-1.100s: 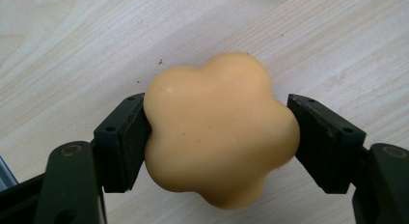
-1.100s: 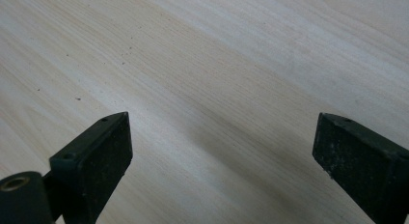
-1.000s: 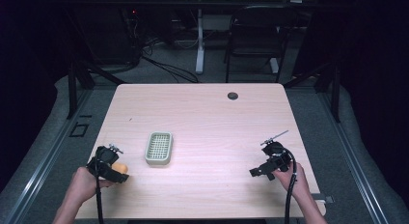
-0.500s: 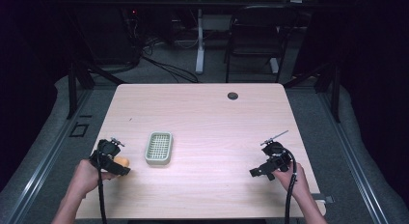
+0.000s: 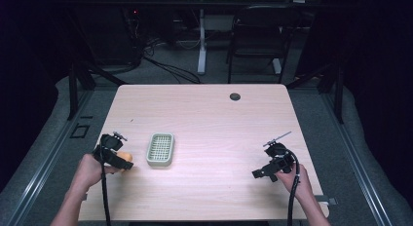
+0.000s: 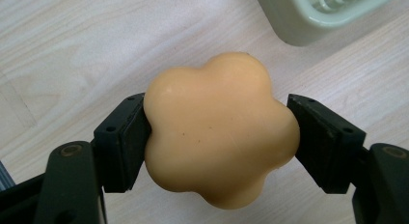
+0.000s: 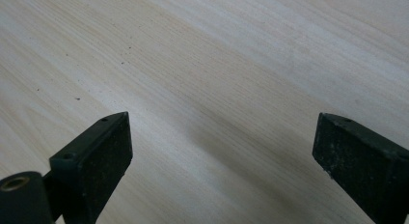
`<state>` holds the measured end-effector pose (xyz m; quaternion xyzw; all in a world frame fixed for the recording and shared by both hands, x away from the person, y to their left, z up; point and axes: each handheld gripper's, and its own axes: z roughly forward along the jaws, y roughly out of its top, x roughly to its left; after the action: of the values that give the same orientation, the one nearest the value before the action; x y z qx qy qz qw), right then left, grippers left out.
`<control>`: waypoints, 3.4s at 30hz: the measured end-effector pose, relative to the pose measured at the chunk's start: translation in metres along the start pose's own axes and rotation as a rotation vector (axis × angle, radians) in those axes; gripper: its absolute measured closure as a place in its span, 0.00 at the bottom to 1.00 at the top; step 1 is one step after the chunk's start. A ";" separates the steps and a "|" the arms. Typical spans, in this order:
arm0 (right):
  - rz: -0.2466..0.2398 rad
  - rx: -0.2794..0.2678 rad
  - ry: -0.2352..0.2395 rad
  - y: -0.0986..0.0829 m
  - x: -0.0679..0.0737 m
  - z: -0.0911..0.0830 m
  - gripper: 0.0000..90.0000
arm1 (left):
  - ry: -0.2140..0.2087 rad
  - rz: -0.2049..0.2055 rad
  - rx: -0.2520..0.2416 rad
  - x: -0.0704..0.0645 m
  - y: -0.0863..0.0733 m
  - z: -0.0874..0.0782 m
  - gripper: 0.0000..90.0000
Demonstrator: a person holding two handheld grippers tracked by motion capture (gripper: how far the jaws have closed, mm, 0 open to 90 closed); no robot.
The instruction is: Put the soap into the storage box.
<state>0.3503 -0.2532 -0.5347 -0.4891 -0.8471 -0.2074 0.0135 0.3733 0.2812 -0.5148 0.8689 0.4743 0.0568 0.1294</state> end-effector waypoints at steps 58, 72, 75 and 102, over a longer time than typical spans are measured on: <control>-0.005 0.004 0.006 0.001 0.000 0.000 0.07 | 0.010 0.046 0.024 0.011 0.064 -0.007 0.30; -0.005 0.004 0.005 0.000 0.001 0.001 0.07 | 0.012 0.059 0.027 0.011 0.076 -0.008 0.30; -0.007 0.008 0.005 0.001 0.001 0.001 0.07 | 0.008 0.066 0.023 0.009 0.080 -0.011 0.30; -0.008 0.011 0.008 0.000 0.001 0.001 0.07 | -0.020 0.151 0.006 -0.022 0.112 -0.009 0.30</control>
<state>0.3504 -0.2517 -0.5355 -0.4848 -0.8501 -0.2048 0.0189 0.4501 0.2069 -0.4743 0.9031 0.4065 0.0563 0.1266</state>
